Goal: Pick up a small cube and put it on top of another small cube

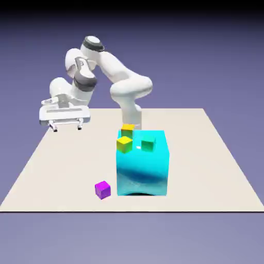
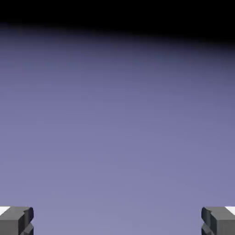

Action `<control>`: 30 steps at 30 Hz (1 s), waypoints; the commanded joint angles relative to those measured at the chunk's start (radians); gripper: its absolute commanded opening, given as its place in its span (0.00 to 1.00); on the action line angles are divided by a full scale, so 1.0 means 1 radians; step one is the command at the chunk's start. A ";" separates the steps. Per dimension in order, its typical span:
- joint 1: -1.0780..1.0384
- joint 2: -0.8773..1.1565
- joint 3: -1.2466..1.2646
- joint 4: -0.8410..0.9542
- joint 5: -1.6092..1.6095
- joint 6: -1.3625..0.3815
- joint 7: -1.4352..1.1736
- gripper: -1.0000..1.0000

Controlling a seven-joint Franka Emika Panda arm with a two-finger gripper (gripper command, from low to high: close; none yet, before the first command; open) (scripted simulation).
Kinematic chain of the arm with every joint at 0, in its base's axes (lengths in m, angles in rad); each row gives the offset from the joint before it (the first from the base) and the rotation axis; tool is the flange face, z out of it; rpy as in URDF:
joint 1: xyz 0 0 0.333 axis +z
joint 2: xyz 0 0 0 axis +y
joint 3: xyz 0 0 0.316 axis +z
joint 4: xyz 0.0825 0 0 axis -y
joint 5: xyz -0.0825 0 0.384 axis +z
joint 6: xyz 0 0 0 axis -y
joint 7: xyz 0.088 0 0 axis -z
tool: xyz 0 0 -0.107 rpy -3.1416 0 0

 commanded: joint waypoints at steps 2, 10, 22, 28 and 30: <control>0.034 -0.028 -0.073 0.005 -0.002 0.000 -0.066 0.50; 0.169 -0.141 -0.362 0.027 -0.009 0.000 -0.329 0.50; 0.419 -0.332 -0.596 0.138 -0.025 0.111 -0.517 0.00; 0.242 -0.205 -0.525 0.038 -0.010 -0.012 -0.484 0.00; 0.198 -0.185 -0.452 0.027 0.012 -0.092 -0.465 0.00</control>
